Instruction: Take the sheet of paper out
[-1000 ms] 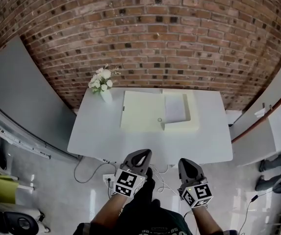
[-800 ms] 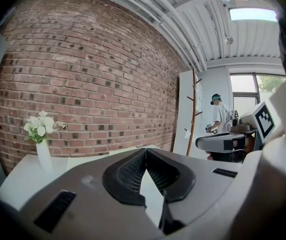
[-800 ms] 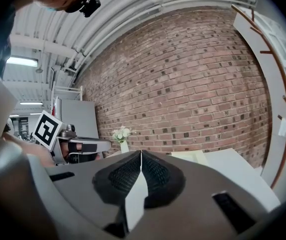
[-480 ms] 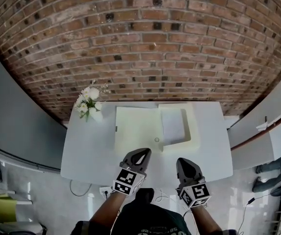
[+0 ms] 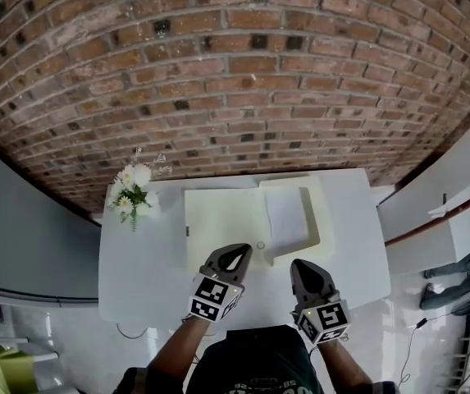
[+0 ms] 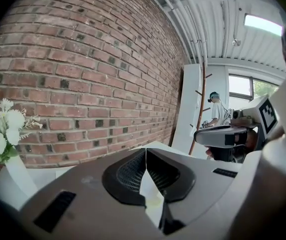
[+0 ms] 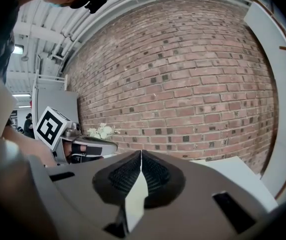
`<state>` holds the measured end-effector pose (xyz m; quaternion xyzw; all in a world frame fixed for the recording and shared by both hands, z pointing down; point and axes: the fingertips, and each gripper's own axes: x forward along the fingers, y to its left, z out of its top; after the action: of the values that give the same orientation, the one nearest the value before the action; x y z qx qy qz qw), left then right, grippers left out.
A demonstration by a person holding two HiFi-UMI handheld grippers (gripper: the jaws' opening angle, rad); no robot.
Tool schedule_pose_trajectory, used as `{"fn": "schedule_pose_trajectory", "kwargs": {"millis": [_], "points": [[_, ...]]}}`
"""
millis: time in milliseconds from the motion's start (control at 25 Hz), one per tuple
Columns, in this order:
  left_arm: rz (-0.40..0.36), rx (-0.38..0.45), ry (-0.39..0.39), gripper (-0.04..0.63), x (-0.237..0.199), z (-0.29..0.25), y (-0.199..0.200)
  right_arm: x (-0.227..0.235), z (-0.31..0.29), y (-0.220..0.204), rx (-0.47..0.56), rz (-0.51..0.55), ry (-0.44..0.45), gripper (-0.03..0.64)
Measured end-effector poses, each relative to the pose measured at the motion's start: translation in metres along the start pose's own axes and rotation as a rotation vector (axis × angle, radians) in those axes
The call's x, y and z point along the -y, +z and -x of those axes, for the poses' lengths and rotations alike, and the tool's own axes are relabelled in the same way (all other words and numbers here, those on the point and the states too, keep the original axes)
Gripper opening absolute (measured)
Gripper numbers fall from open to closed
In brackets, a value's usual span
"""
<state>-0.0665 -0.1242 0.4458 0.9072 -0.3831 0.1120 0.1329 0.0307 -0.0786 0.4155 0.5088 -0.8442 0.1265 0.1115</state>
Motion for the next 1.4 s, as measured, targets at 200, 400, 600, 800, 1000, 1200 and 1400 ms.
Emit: {"fn": "schedule_pose_trajectory", "kwargs": {"millis": [200, 400, 600, 800, 1000, 1200, 1400], "points": [[0.024, -0.007, -0.024, 0.011, -0.005, -0.013, -0.001, 0.009, -0.01, 0.002, 0.003, 0.01, -0.015, 0.069], [0.028, -0.017, -0.042, 0.011, -0.007, -0.024, -0.003, 0.014, -0.018, 0.005, 0.004, 0.015, -0.034, 0.069], [0.032, -0.05, -0.012, 0.011, -0.015, -0.035, -0.011, 0.019, -0.027, 0.004, 0.008, 0.011, -0.041, 0.069], [0.043, -0.081, -0.02, 0.011, -0.013, -0.051, -0.02, 0.035, -0.03, 0.002, -0.003, 0.01, -0.051, 0.069], [0.047, -0.113, -0.024, 0.011, -0.017, -0.069, -0.026, 0.05, -0.043, -0.001, -0.001, -0.007, -0.052, 0.069], [0.048, -0.154, -0.031, 0.011, -0.011, -0.092, -0.039, 0.072, -0.051, -0.006, -0.016, 0.001, -0.051, 0.069], [0.062, -0.187, -0.027, 0.011, -0.013, -0.117, -0.05, 0.093, -0.061, -0.017, -0.071, -0.021, -0.043, 0.069]]}}
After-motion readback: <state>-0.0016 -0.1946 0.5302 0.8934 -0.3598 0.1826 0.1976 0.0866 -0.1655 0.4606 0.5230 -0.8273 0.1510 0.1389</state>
